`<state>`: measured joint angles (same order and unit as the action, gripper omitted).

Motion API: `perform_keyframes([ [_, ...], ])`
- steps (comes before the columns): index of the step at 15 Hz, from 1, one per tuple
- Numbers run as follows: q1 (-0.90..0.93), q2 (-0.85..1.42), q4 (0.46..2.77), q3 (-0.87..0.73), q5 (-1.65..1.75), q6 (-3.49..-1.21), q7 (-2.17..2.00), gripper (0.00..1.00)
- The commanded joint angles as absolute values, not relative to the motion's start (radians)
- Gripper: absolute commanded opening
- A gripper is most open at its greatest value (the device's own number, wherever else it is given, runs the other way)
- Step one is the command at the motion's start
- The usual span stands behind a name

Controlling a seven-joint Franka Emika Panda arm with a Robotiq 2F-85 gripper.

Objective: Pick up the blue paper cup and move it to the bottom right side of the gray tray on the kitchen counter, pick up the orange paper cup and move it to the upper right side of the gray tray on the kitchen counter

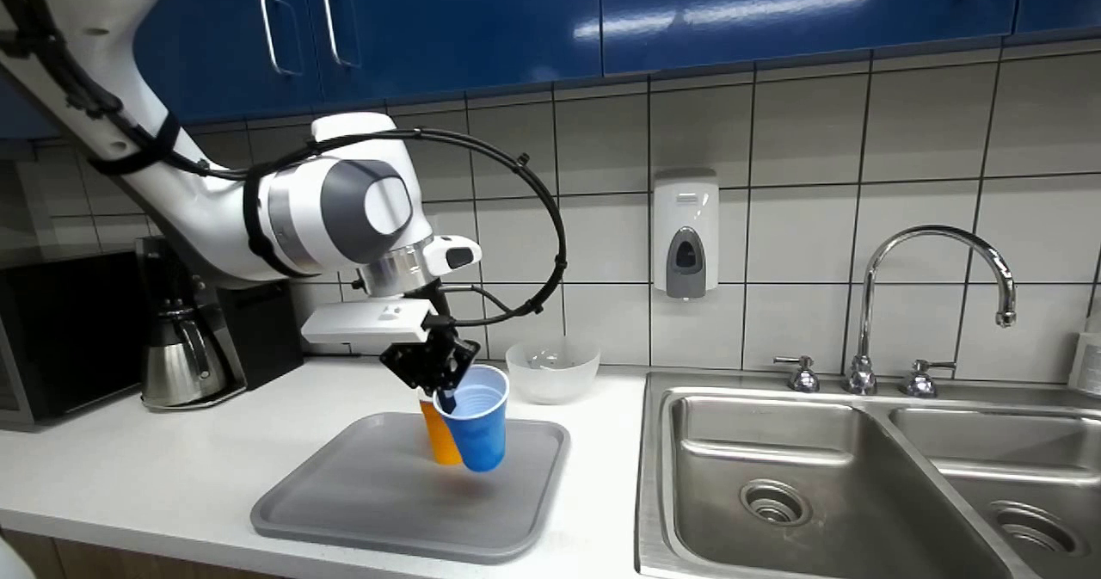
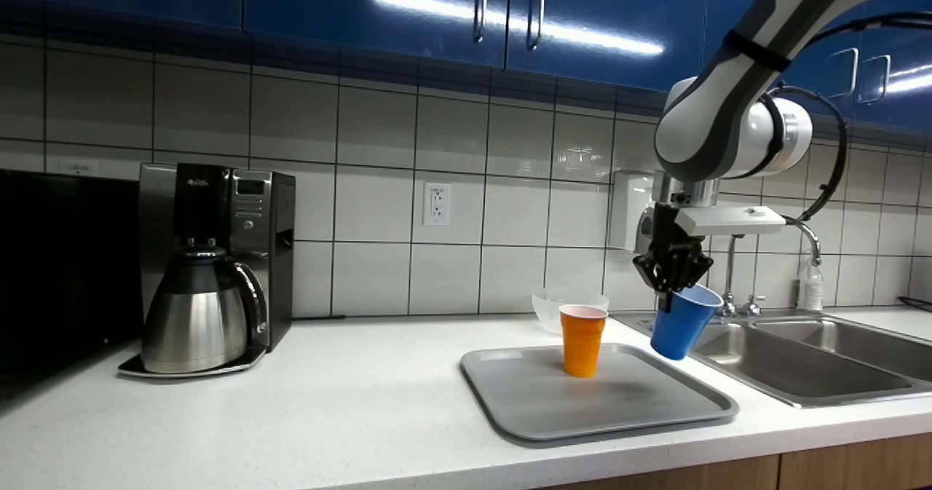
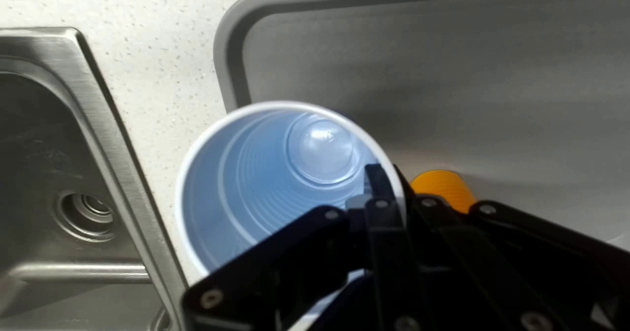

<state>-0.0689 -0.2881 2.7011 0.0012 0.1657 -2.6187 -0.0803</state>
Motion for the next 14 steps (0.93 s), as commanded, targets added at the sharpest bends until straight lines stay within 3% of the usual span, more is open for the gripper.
perform_keyframes([
  [1, -0.115, -0.325, 2.723, -0.023, 0.206, -2.601, -0.054, 0.01],
  [14, -0.219, -0.199, 2.698, -0.113, 0.280, -2.663, -0.033, 0.01],
])
